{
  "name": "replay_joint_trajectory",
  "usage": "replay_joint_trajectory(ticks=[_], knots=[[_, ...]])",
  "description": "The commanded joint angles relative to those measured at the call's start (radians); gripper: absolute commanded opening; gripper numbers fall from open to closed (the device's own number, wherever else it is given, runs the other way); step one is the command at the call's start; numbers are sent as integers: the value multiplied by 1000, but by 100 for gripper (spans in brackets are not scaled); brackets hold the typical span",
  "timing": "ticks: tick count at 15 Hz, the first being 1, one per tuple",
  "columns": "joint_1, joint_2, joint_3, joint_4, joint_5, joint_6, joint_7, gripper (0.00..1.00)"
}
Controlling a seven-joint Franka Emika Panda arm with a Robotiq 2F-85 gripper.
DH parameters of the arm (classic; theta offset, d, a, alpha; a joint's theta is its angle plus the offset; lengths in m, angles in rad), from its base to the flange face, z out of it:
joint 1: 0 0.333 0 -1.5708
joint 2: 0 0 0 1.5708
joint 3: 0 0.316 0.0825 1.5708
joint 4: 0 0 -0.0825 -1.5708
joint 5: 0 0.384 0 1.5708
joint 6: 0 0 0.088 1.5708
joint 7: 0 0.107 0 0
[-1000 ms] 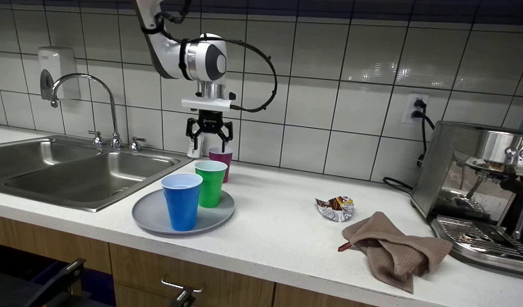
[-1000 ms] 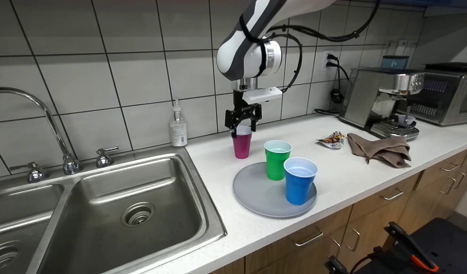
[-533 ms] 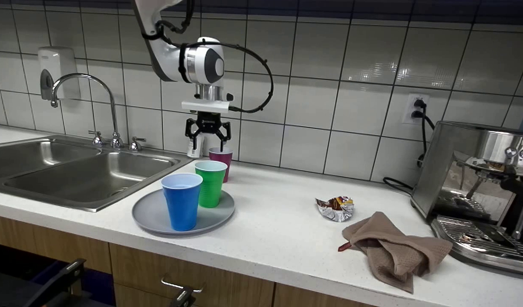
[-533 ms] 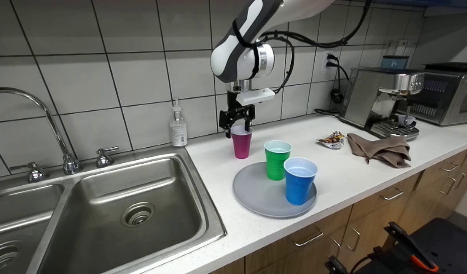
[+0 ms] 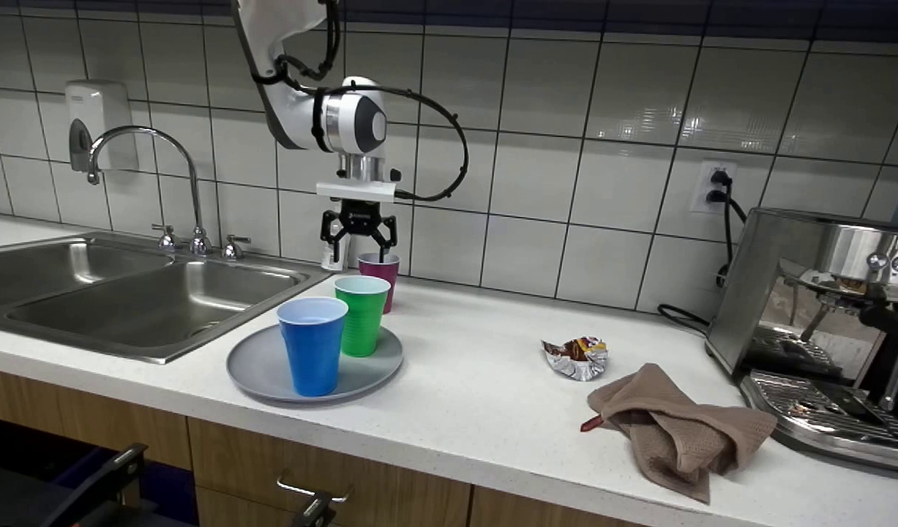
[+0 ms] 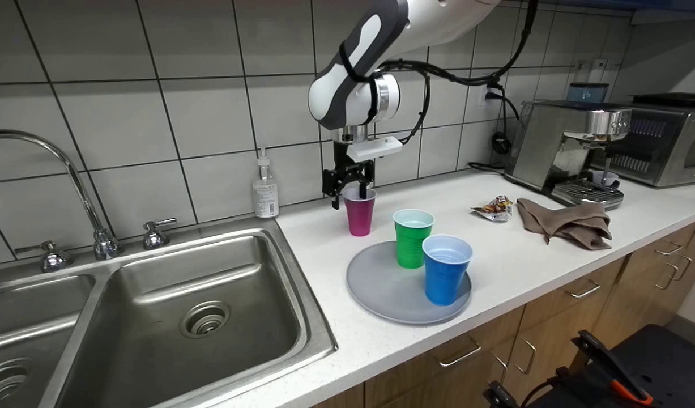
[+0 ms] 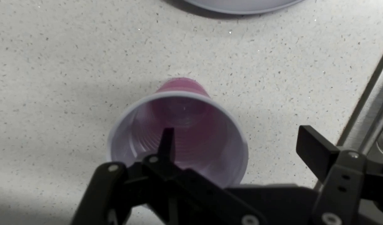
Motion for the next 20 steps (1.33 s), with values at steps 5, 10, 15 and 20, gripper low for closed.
replay_joint_trajectory(ticks=[5,10,15,20], knots=[[-10,64,13,114,-14,-71,-29,42],[-9,72,11,130,-14,-76,-25,5],[-8,66,9,132,-15,-75,-22,1],[-3,37,15,94,-13,-56,-19,1]])
